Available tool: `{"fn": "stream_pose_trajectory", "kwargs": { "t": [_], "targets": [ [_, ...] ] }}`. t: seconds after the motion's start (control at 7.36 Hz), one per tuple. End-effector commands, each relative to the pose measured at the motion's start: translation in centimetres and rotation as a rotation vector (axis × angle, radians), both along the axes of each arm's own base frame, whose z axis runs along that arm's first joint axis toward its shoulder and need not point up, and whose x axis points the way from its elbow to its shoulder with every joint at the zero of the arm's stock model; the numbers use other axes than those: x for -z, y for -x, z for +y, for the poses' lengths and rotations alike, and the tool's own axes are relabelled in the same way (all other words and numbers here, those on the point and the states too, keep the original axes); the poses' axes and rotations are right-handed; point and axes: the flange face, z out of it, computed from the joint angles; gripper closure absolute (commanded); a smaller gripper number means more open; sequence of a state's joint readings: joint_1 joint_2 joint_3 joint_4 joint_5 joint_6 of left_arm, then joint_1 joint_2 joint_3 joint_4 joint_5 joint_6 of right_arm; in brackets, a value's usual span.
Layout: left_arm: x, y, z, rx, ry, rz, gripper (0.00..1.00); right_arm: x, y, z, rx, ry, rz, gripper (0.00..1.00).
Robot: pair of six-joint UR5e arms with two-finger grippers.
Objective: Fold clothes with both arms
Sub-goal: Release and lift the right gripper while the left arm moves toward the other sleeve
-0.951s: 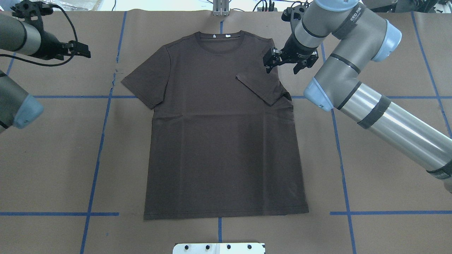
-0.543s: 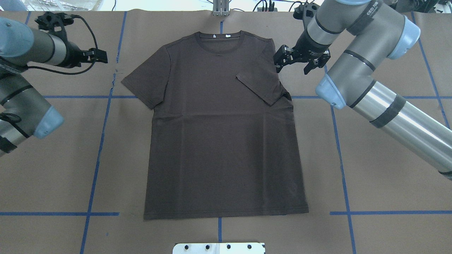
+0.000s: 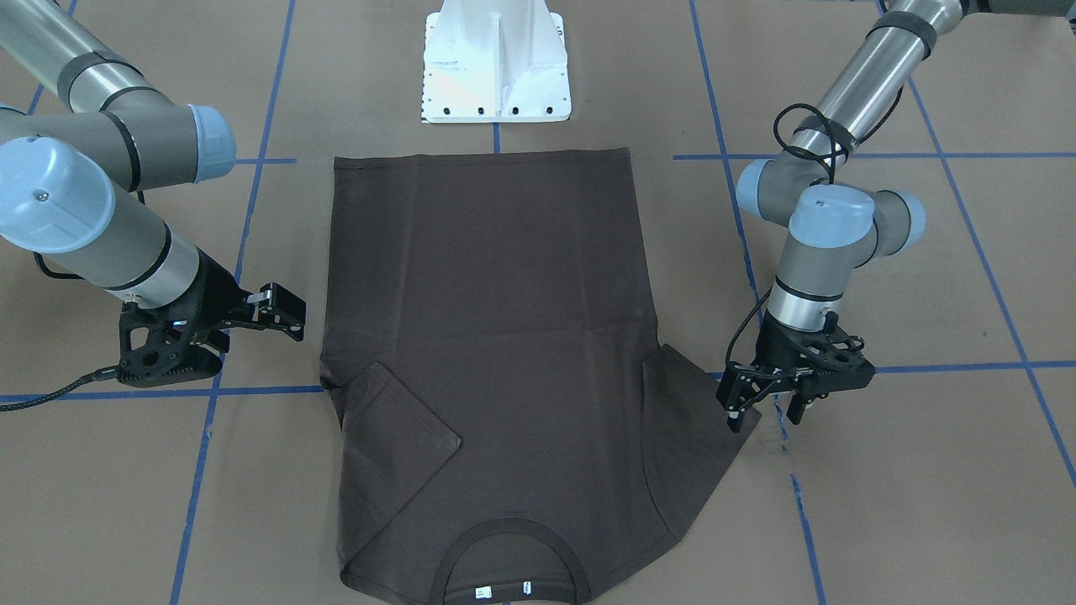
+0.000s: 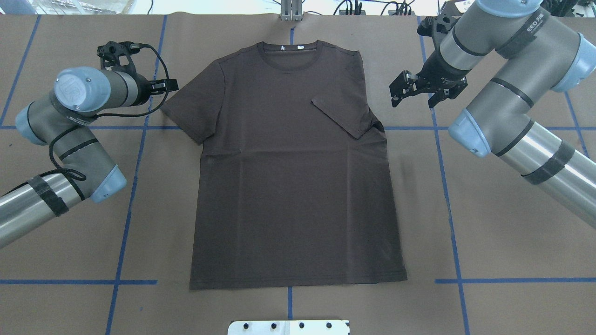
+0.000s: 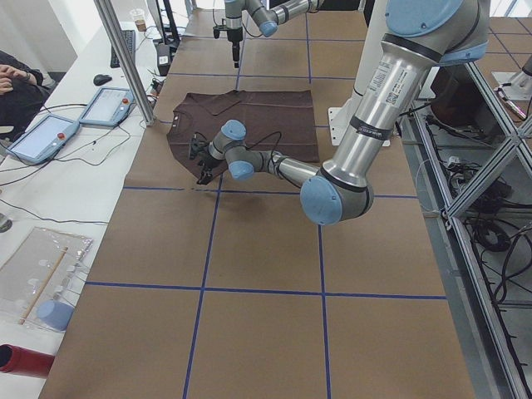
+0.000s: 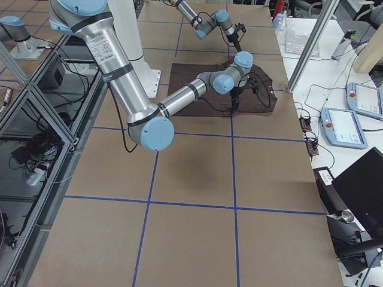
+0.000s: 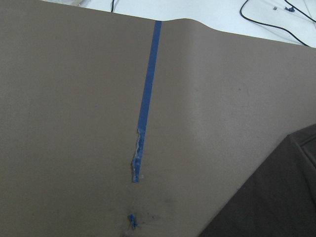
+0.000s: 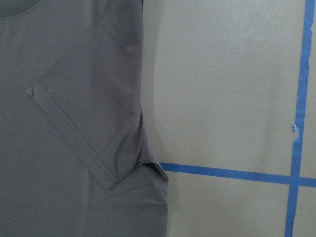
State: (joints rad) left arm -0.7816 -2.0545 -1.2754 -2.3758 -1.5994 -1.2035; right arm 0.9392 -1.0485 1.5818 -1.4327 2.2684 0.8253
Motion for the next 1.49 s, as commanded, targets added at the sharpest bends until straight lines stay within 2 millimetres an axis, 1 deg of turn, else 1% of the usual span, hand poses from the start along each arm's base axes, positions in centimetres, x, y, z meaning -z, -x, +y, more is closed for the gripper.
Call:
{"fn": "stream_pose_trajectory", "kwargs": {
  "t": [0.0,0.14,0.27,0.54,0.68,0.81,1.09,1.36],
  "targets": [
    [-0.1,-0.9,0.5,-0.012,0.002,-0.006,0.07,-0.2,0.3,0.0,0.002,0.002,0.004,0.00],
    [-0.3,-1.3,0.8,-0.018,0.005,-0.009,0.07,0.0,0.3,-0.1,0.002,0.001,0.003,0.00],
    [-0.6,-1.3,0.8,-0.019,0.008,-0.014,0.09,0.2,0.4,0.0,0.002,-0.002,0.001,0.00],
    [-1.4,-1.4,0.6,-0.020,0.019,-0.027,0.11,0.2,0.7,0.1,0.005,0.002,0.001,0.00],
    [-1.6,-1.4,0.6,-0.021,0.019,-0.031,0.14,0.3,0.8,0.1,0.006,0.002,0.000,0.00],
    [-1.5,-1.5,0.6,-0.022,0.019,-0.030,0.18,0.3,0.8,0.1,0.006,0.002,0.000,0.00],
    [-1.1,-1.5,0.6,-0.022,0.018,-0.029,0.52,0.0,0.8,0.2,0.006,0.006,0.003,0.00],
    [-1.3,-1.5,0.6,-0.023,0.018,-0.034,0.72,-0.2,0.7,0.2,0.006,0.007,0.004,0.00]
  ]
}}
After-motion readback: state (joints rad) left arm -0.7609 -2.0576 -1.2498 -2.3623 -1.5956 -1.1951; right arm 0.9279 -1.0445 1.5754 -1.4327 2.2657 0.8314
